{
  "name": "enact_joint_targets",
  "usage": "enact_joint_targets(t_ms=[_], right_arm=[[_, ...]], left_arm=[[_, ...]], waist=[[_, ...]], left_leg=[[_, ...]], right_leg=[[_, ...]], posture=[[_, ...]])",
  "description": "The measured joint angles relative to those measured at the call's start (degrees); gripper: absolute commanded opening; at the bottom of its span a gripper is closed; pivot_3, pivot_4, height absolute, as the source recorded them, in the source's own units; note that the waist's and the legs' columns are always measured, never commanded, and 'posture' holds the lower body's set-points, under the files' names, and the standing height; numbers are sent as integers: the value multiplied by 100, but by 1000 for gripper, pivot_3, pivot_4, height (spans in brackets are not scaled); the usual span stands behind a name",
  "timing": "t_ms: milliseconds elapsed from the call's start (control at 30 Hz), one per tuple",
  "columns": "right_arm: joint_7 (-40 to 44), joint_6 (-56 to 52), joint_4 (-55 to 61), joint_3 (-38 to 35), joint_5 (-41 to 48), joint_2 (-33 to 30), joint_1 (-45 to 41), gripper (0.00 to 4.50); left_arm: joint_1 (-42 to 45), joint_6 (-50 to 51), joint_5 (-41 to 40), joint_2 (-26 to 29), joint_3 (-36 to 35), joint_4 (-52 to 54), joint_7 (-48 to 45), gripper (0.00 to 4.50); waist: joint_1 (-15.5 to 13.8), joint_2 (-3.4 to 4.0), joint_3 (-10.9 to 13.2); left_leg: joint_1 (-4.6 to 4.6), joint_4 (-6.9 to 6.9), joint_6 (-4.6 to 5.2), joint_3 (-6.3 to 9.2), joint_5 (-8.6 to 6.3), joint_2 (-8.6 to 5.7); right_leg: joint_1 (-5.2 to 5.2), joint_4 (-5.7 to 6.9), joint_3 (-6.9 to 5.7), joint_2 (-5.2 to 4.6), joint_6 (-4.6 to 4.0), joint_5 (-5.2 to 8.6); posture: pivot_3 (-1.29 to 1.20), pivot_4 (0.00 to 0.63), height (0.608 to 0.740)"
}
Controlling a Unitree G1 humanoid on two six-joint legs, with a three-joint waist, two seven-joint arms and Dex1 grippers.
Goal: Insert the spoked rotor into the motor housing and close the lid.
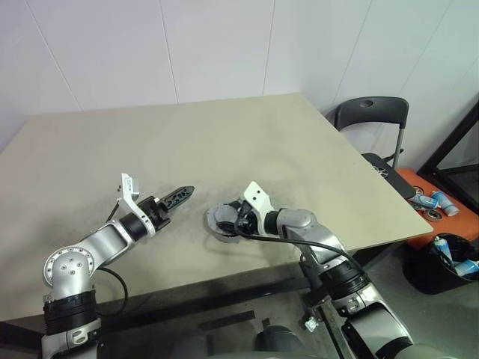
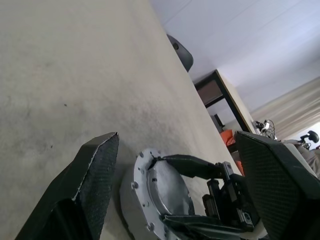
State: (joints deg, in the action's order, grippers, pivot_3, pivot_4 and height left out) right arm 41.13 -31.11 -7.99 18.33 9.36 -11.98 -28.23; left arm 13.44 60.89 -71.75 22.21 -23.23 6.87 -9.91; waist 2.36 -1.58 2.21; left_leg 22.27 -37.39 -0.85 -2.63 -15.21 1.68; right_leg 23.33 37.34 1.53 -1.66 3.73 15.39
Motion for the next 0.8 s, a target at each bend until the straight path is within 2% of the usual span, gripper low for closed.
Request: enact_joint_targets(t_ms=[300,500,667,800], right_arm=[[411,-1274,414,-687,1030,-157,-198,3158],[415,-1145,426,-527,865,-384,-207,3158],[357,-619,424,-78,355,-483,-87,3158],[316,-402,324,-38,203,-439,23,3158]], left_arm=[[68,-55,50,-13,55,-116,-62,3911],[72,-69,79,-18,58,-119,-104,3911],[63,-70,105,-26,57,-119,-113,3911],[56,-70,105,-27,54,-118,-112,3911]], waist=[[3,2,2],[7,3,2],[9,2,2],[17,2,1]], left_leg=[[4,3,0,1,0,1],[6,2,0,-1,0,0],[7,4,0,-1,0,0],[5,4,0,-2,0,1]], right_leg=[[6,-1,-2,1,1,0],[7,-1,-1,2,1,0],[8,-2,-1,5,1,0],[8,-1,-1,7,2,0]], posture=[[0,0,740],[0,0,740],[0,0,740],[0,0,740]])
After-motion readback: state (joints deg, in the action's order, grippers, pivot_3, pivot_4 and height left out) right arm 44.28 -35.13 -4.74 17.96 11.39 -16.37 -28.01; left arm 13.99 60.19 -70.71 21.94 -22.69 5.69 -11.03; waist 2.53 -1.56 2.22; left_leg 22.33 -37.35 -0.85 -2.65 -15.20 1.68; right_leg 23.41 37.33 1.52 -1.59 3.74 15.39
